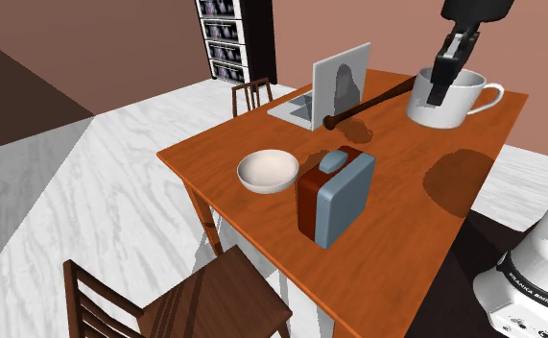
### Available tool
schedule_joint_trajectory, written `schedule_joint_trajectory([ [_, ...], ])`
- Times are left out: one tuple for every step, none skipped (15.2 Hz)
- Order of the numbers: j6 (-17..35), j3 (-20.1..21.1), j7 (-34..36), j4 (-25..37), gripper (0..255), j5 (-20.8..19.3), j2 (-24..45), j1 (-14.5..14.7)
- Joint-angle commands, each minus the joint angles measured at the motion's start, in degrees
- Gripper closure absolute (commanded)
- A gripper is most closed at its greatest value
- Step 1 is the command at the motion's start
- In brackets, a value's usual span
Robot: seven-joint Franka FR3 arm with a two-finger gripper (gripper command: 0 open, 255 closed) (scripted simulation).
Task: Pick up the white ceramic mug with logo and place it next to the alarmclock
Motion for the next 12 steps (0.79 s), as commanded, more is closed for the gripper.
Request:
schedule_joint_trajectory([
  [-0.52,2.50,2.70,-0.17,255,1.96,-0.88,0.82],
  [-0.75,3.81,4.05,0.19,255,2.92,-0.89,1.15],
  [-0.96,5.13,5.41,0.61,255,3.87,-0.84,1.45],
  [-1.14,6.46,6.78,1.09,255,4.81,-0.72,1.73],
  [-1.30,7.79,8.15,1.63,255,5.73,-0.54,1.98],
  [-1.44,9.14,9.53,2.23,255,6.64,-0.30,2.20],
  [-1.55,10.49,10.91,2.89,255,7.52,0.00,2.38],
  [-1.64,11.85,12.29,3.61,255,8.39,0.36,2.54],
  [-1.71,13.23,13.68,4.38,255,9.22,0.78,2.66],
  [-1.77,14.62,15.06,5.22,255,10.04,1.25,2.72],
  [-1.80,16.21,16.64,6.24,255,10.92,1.85,2.74],
  [-1.17,16.37,16.59,5.30,255,11.11,1.53,2.85],
])
